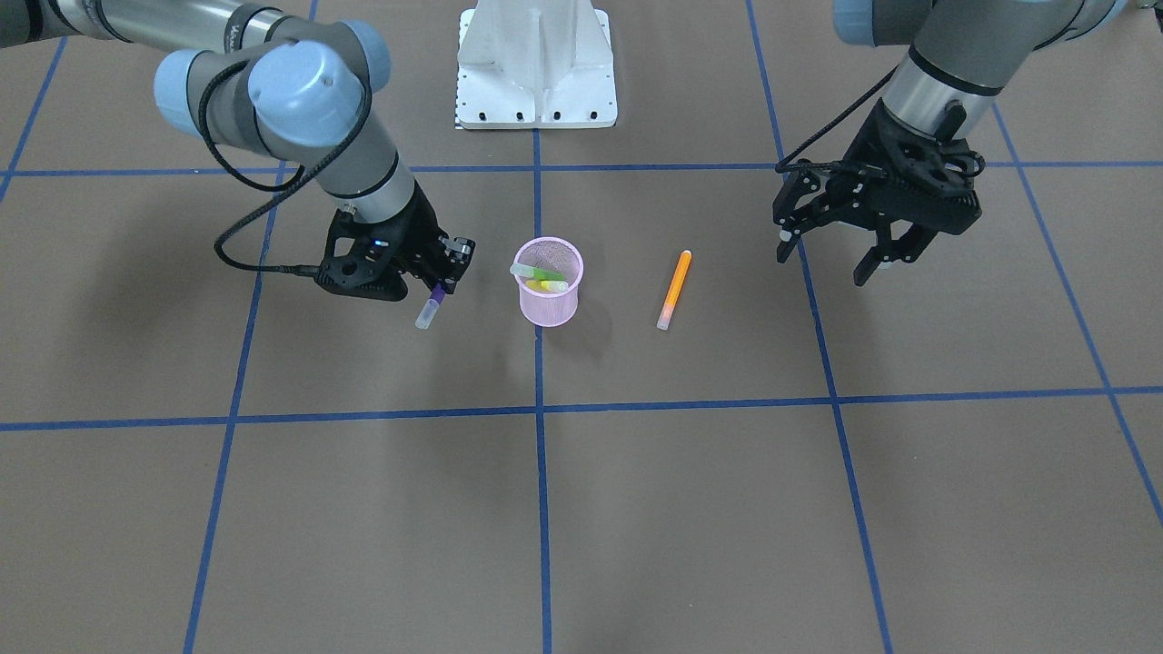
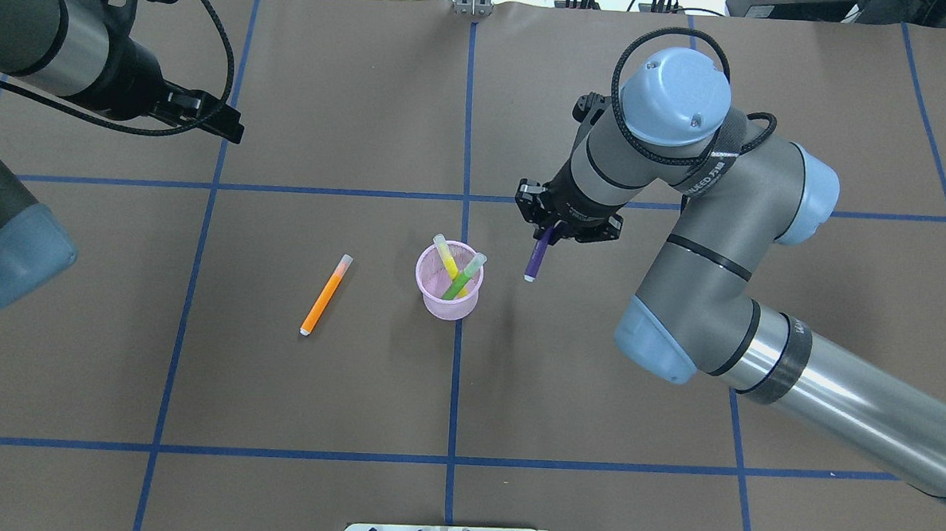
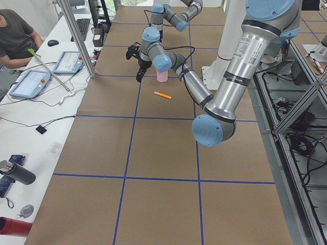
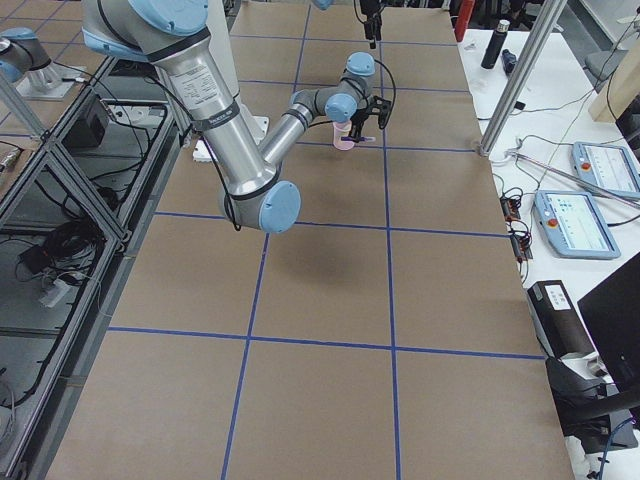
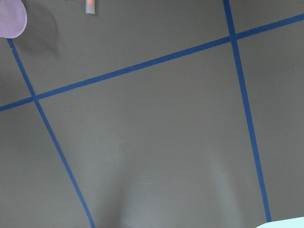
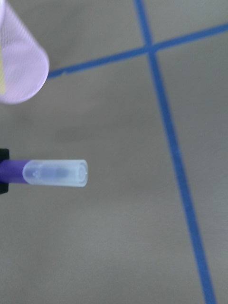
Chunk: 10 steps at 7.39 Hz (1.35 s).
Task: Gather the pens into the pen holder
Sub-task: 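Lift the purple marker and carry it over the pink cup with the right gripper, then release the purple marker into the cup while the left gripper nears the orange pen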
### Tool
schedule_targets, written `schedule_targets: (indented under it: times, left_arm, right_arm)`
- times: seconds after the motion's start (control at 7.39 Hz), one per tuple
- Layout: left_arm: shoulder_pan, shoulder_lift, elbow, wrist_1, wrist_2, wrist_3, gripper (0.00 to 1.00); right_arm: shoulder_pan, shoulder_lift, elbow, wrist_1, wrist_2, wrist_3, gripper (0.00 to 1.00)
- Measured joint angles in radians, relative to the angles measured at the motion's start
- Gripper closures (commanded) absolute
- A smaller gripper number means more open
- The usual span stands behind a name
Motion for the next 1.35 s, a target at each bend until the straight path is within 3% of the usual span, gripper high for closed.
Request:
schedule_targets:
  times: [0.27,0.41,0.81,1.08,1.35]
  left_arm:
    - [-0.001,0.007,0.005,-0.001,0.0,0.002,0.12]
    - [0.0,0.008,0.01,-0.001,0.0,0.003,0.12]
    - [0.0,0.014,0.018,-0.002,0.0,0.003,0.12]
    - [0.0,0.026,0.015,-0.004,0.0,0.004,0.12]
    - [0.003,0.028,0.02,-0.005,0.0,0.004,0.01]
  right_arm:
    - [-0.115,0.045,0.042,-0.001,-0.28,0.144,1.0]
    - [-0.151,0.069,0.045,-0.001,-0.364,0.169,1.0]
    - [-0.229,0.091,0.033,-0.006,-0.491,0.178,1.0]
    - [-0.252,0.091,0.015,-0.005,-0.525,0.173,1.0]
    - [-0.263,0.09,0.003,-0.004,-0.535,0.168,0.32]
